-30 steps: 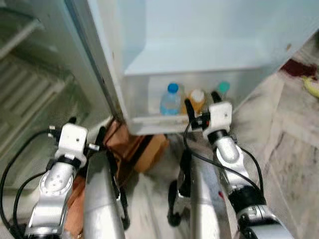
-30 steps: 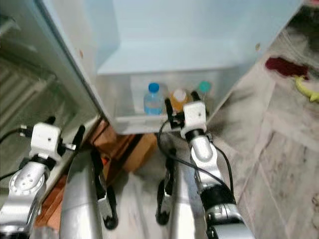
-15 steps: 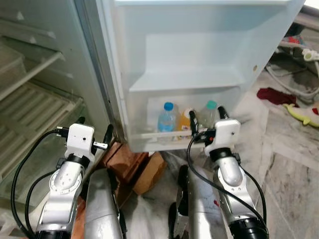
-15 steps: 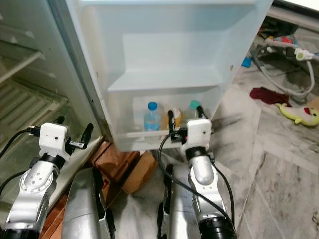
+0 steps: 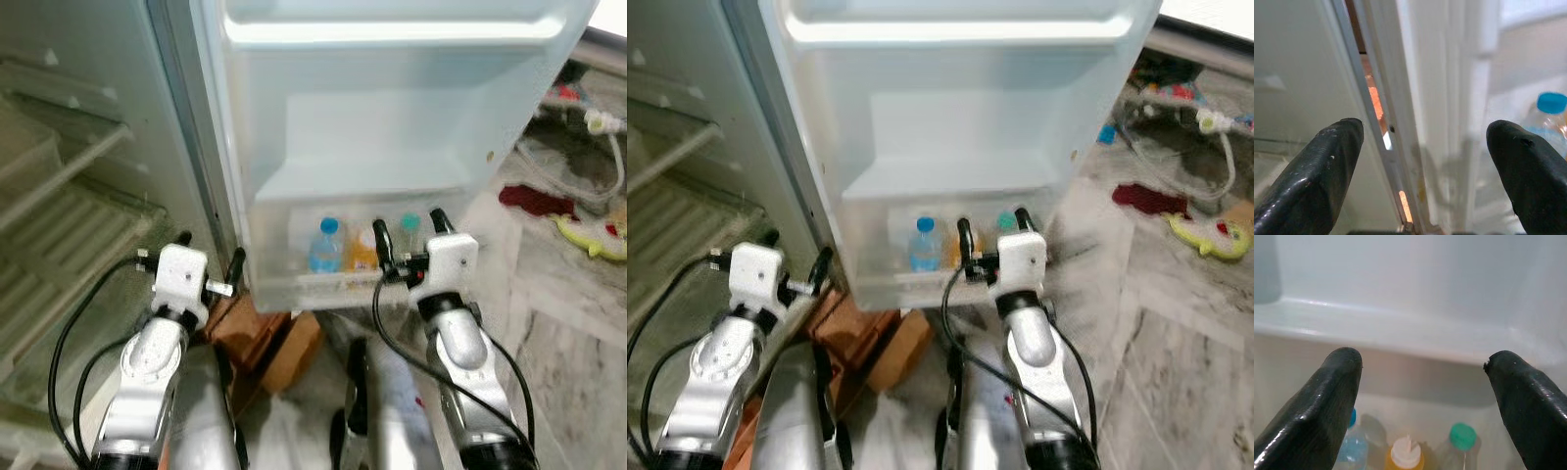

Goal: Restocking fridge

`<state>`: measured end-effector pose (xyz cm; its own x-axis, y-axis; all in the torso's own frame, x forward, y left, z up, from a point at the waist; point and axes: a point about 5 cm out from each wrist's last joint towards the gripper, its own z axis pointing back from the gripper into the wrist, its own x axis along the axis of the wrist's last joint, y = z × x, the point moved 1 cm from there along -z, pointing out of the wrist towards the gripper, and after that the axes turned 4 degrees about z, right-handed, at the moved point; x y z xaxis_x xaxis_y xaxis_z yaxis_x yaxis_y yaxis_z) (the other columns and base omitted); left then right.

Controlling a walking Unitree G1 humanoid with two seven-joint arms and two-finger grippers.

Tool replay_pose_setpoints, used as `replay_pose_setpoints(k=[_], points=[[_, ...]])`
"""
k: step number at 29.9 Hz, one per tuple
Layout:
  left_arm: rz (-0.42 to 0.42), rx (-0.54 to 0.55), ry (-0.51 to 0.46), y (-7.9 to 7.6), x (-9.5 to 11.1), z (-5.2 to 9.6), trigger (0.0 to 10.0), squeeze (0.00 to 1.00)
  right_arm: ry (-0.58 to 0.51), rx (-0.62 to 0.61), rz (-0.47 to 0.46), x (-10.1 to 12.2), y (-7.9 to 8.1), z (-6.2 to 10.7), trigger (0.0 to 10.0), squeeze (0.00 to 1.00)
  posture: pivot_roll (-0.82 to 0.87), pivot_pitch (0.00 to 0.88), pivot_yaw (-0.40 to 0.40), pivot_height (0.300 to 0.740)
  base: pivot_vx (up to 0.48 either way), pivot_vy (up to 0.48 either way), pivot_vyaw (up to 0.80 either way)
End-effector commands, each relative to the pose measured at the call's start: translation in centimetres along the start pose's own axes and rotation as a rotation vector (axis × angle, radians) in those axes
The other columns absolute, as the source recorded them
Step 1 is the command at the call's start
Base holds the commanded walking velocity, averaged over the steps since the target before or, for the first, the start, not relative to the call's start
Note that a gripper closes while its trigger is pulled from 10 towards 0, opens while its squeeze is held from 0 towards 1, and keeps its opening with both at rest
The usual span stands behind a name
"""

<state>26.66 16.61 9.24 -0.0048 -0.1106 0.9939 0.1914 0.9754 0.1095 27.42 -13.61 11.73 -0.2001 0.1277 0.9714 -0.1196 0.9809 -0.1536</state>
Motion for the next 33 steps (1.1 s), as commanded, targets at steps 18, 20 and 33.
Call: replay_pose_setpoints(k=[18,20,33], points=[[-0.010,0.013,0.032,0.2,-0.8,-1.3,10.0,0.00,0.039,0.000,0.008,-0.4,-0.9,0.0,10.0,0.00,0.03,0.000,-0.086,0.740,0.000,0.000,0.00],[-0.011,0.011,0.029,0.2,-0.8,-1.3,10.0,0.00,0.056,-0.007,-0.005,-0.7,-1.0,0.1,10.0,0.00,0.03,0.000,-0.085,0.740,0.000,0.000,0.00],[-0.021,0.008,0.037,0.1,-1.2,-1.4,10.0,0.00,0.219,-0.012,-0.061,-3.4,-0.7,1.2,10.0,0.00,0.03,0.000,-0.082,0.740,0.000,0.000,0.00]])
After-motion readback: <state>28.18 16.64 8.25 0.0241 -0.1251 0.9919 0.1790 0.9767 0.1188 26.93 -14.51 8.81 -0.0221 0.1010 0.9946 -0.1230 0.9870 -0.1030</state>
